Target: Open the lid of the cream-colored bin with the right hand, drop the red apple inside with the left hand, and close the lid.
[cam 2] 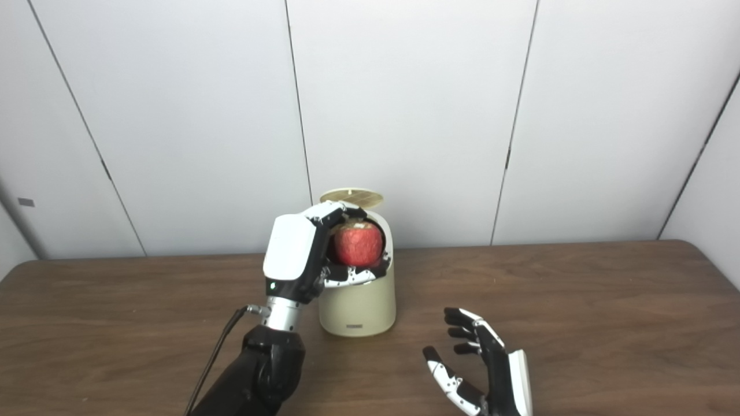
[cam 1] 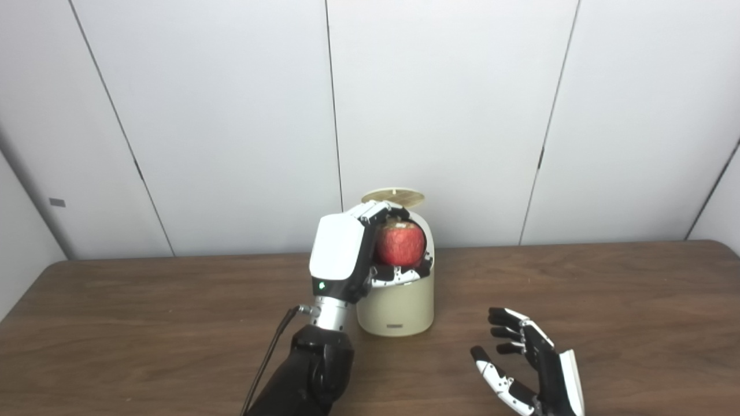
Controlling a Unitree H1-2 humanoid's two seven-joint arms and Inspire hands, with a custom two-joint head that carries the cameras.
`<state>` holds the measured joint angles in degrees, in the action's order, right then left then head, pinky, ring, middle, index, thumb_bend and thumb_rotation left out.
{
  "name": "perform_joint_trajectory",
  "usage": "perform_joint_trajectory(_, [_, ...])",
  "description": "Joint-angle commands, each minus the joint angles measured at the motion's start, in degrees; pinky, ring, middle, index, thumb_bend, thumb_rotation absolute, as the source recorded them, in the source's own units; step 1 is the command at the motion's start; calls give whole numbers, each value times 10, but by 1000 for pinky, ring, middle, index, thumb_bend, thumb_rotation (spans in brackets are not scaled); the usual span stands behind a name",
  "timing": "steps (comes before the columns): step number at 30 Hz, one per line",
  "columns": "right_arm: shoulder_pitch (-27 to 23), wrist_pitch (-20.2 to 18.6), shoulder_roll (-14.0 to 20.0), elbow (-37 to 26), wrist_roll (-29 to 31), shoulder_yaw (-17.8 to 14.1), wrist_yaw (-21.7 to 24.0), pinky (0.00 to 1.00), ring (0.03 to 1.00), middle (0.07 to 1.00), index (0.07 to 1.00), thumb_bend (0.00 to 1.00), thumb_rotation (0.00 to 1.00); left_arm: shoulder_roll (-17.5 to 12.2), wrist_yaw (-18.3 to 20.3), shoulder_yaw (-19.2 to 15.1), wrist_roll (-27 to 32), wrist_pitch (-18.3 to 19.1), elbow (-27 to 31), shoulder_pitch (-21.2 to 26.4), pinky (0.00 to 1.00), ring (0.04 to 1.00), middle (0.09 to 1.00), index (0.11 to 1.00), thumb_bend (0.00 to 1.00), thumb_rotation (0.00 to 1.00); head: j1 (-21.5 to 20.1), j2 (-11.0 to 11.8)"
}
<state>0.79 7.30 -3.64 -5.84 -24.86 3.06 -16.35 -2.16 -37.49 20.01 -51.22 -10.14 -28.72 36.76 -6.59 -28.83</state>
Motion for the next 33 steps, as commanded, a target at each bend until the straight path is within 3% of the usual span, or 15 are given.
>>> perform_joint_trajectory(1, [-5,17,-2,-9,6,2,-1,577,685,717,712,230,221,-7,-20,0,-7,-3,1,29,469,620,675,658,912,73,1,1])
perform_joint_trajectory(16, [-4,18,4,-9,7,3,3,587,691,720,716,230,243,-12,-46,9,-23,7,17,25,481,646,701,690,917,98,5,2])
perform_joint_trajectory(19, [-3,18,4,-9,10,3,5,590,693,722,717,230,248,-7,-67,1,-10,-17,26,20,456,615,663,653,915,61,4,1])
perform_joint_trajectory(20, [-3,19,4,-9,10,4,5,587,691,720,716,232,250,-4,-80,-5,5,-41,27,18,423,560,589,583,902,25,4,1])
perform_joint_trajectory(21, [-3,17,3,-10,12,3,5,586,689,719,716,234,252,-1,-83,-15,39,-82,31,14,400,520,545,535,715,35,4,1])
perform_joint_trajectory(22, [-3,15,2,-12,14,3,6,587,691,719,715,237,255,3,-78,-26,77,-119,36,10,373,477,513,516,612,17,4,-2])
perform_joint_trajectory(24, [-4,17,4,-11,16,1,6,582,688,718,715,238,260,7,-42,-44,176,-161,69,-6,320,427,492,510,524,3,5,-1])
perform_joint_trajectory(27, [-8,22,8,-7,16,0,5,579,686,716,715,235,256,6,25,-63,304,-167,145,-41,311,419,484,507,504,0,3,6])
perform_joint_trajectory(29, [-10,26,9,-6,9,-1,-1,572,688,718,717,235,269,-5,67,-71,359,-167,197,-65,313,412,479,522,500,0,2,8])
perform_joint_trajectory(31, [-11,34,12,-8,-2,0,-7,590,706,731,729,244,361,-16,106,-80,396,-167,232,-85,317,406,483,531,497,0,1,12])
perform_joint_trajectory(32, [-12,38,14,-10,-9,1,-10,670,765,779,771,268,528,-21,123,-83,413,-167,246,-92,334,397,465,529,502,0,2,13])
perform_joint_trajectory(33, [-13,48,19,-10,-21,3,-15,698,785,796,786,276,589,-28,139,-89,428,-167,260,-102,340,393,459,528,504,0,2,13])
